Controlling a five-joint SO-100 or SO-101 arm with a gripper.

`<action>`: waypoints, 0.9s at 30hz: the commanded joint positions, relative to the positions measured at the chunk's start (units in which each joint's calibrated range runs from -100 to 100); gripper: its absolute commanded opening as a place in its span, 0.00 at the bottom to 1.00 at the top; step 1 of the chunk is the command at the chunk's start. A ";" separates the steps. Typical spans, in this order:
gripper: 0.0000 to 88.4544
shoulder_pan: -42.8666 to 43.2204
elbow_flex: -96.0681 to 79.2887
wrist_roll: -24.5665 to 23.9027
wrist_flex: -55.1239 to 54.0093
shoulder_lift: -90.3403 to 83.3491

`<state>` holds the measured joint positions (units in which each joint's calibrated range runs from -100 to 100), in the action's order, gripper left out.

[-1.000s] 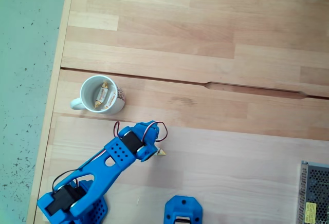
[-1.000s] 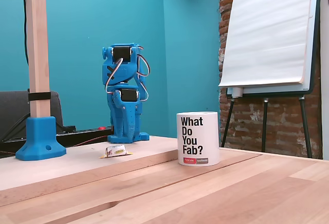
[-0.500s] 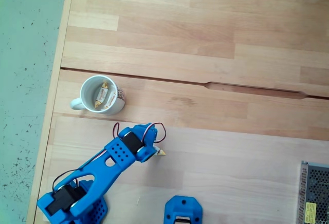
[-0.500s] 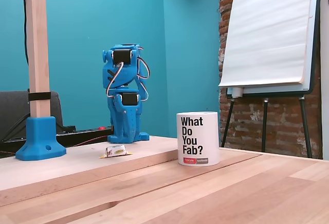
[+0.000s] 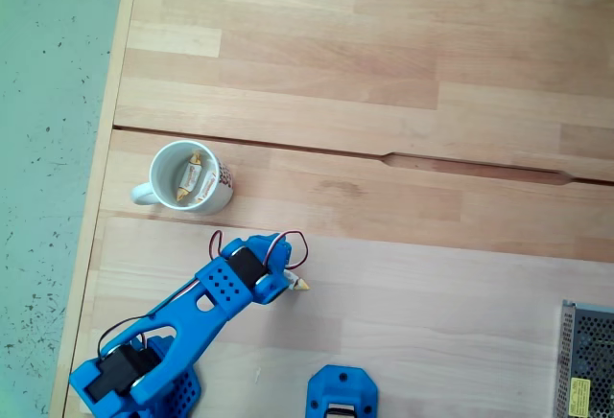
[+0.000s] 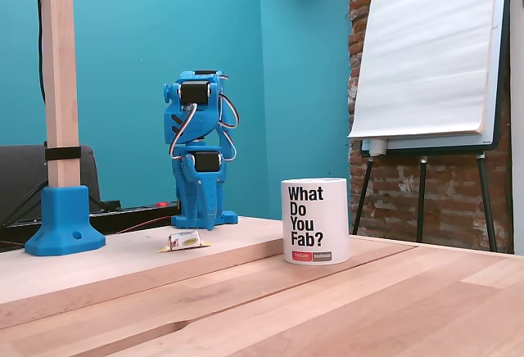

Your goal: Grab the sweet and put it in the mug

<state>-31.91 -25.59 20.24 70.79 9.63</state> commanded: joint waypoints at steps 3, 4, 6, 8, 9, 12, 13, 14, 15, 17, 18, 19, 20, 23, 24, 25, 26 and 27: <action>0.28 0.32 0.26 -0.15 0.42 -1.97; 0.28 0.32 0.26 -0.15 0.42 -1.97; 0.28 0.32 0.17 -0.15 0.42 -1.97; 0.28 0.32 -0.45 -0.15 0.42 -1.97; 0.28 0.32 -0.81 -0.15 0.42 -1.97; 0.28 0.32 -1.70 -0.15 0.42 -2.74; 0.28 0.32 -2.15 -0.15 0.42 -3.43; 0.28 0.32 -2.68 -0.15 0.42 -4.29; 0.28 0.32 -3.40 -0.15 0.42 -5.07; 0.28 0.32 -4.91 -0.15 0.34 -6.62; 0.28 0.32 -5.54 -0.15 0.34 -7.30; 0.28 0.32 -5.99 -0.15 0.34 -7.91; 0.28 0.32 -6.25 -0.15 0.34 -8.25; 0.28 0.02 -6.34 -0.15 -0.47 -8.16; 0.28 -0.12 -6.43 -0.10 -0.55 -7.99; 0.28 -0.27 -6.52 -0.05 -0.63 -7.99; 0.28 -0.34 -6.61 0.05 -0.63 -7.99; 0.28 -0.34 -6.79 0.15 -0.63 -7.99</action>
<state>-31.91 -32.32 20.24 70.71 4.18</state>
